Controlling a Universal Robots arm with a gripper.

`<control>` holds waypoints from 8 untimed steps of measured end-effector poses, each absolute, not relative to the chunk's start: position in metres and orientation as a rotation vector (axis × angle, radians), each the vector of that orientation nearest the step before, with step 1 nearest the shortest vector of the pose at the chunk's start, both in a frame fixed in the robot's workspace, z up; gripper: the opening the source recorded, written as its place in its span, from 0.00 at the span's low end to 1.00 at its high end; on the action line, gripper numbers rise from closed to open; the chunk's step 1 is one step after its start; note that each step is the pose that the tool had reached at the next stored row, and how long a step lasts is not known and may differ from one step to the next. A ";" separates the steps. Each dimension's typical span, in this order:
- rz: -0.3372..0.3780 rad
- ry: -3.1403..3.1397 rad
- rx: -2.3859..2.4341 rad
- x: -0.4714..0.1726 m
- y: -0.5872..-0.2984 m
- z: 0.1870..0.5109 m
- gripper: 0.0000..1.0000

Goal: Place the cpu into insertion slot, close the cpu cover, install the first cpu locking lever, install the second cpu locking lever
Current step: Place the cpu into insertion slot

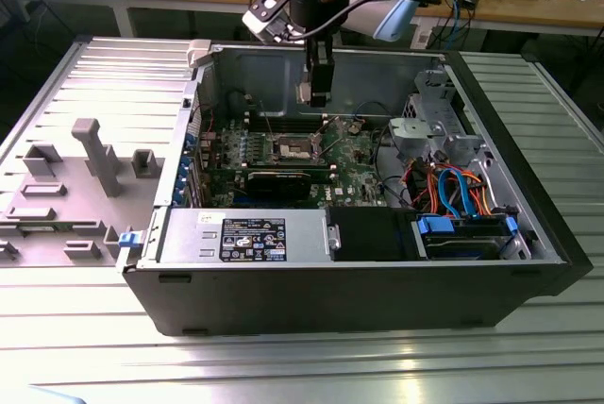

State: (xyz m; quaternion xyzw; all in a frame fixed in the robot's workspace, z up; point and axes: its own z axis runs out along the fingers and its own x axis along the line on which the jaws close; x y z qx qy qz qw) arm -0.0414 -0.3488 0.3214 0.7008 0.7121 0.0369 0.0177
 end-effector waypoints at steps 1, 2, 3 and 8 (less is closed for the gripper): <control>0.115 2.213 2.177 -0.041 -0.349 0.321 0.55; 0.115 2.213 2.177 -0.041 -0.349 0.321 0.55; 0.115 2.212 2.177 -0.041 -0.349 0.321 0.55; 0.102 2.219 2.184 -0.042 -0.349 0.320 0.55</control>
